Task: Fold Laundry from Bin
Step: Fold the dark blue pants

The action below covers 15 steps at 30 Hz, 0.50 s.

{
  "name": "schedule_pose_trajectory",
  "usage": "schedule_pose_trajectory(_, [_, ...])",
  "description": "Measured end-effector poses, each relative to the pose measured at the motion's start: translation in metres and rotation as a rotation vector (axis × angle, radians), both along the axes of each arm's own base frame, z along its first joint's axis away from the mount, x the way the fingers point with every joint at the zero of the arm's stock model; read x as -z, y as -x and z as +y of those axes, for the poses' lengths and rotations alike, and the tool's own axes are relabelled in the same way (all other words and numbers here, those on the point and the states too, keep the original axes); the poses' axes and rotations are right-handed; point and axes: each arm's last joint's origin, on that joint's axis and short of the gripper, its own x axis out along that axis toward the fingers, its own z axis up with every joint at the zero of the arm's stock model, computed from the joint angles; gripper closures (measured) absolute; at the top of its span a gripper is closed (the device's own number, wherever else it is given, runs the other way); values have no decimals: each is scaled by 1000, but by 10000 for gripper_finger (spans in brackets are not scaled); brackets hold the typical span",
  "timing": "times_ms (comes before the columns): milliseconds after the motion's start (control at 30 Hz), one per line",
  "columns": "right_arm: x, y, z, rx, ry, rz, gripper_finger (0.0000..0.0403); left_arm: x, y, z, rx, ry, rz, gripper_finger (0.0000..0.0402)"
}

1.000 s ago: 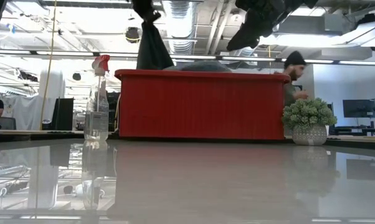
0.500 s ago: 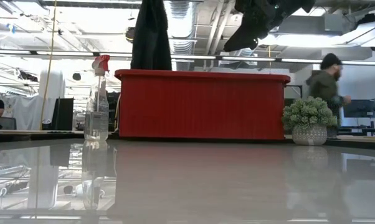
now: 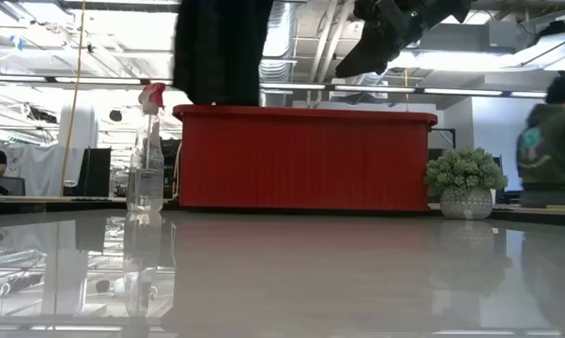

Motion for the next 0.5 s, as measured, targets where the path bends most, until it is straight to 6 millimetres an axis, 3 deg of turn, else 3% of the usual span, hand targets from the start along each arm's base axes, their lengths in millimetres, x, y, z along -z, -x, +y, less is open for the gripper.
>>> schedule_pose_trajectory(133, [1, 0, 1, 3, -14, 8, 271, 1, 12, -14, 93, 16, 48, 401])
schedule_pose_trajectory(267, [4, 0, 6, 2, -50, 34, 271, 26, 8, -15, 77, 48, 278, 401])
schedule_pose_trajectory(500, [9, 1, 16, 0, -117, 90, 271, 96, -40, -10, 145, 118, 692, 401])
